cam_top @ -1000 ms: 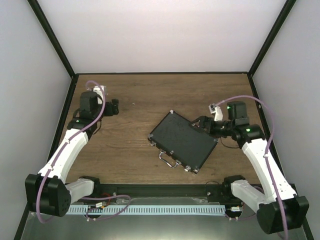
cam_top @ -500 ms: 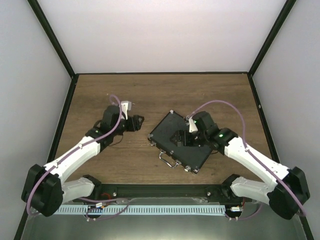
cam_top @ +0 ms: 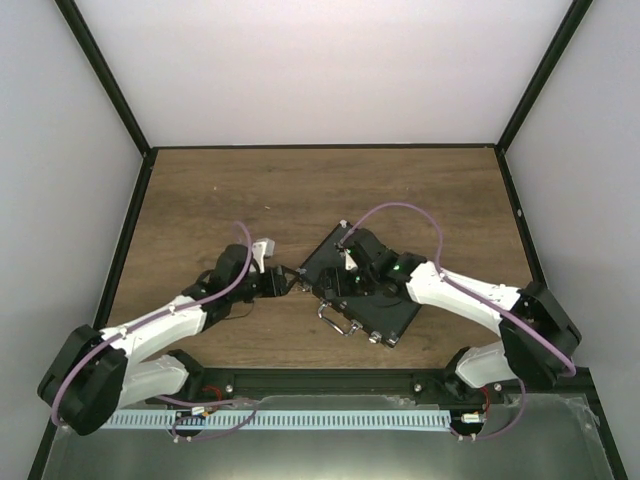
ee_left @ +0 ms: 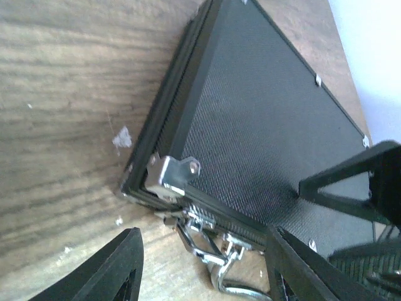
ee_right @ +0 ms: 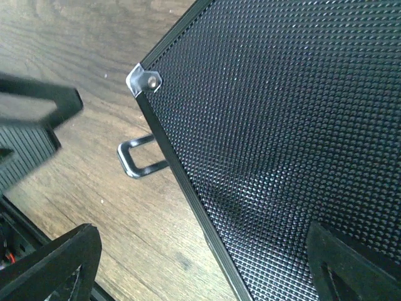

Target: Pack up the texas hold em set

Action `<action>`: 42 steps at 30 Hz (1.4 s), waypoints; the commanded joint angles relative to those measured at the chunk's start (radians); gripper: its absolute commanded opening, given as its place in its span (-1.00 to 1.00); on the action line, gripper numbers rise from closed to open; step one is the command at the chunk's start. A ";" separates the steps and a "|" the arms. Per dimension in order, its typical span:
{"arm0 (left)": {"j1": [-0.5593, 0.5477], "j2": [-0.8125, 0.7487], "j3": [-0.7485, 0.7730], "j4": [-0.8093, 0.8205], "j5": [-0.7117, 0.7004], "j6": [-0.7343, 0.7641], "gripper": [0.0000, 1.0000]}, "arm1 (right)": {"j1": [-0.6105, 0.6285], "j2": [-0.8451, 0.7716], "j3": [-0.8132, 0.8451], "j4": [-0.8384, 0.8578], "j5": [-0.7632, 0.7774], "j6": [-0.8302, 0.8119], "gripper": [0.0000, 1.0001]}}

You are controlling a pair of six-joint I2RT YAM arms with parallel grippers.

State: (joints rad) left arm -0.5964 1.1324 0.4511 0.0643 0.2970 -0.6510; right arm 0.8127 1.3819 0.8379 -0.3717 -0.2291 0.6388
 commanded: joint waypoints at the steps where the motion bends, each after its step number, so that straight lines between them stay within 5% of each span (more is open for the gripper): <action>1: -0.035 0.002 -0.049 0.116 0.018 -0.076 0.10 | 0.011 -0.008 0.011 0.027 0.074 0.037 0.84; 22: -0.092 0.113 -0.109 0.175 -0.062 -0.119 -0.25 | 0.011 -0.072 -0.048 0.031 0.104 0.077 0.85; 42: -0.099 0.203 -0.138 0.238 -0.079 -0.131 -0.36 | 0.011 -0.068 -0.053 0.037 0.091 0.083 0.86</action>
State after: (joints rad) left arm -0.6922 1.3113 0.3134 0.2615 0.2325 -0.7818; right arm 0.8162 1.3224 0.7864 -0.3466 -0.1471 0.7162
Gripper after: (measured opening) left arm 0.321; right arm 0.929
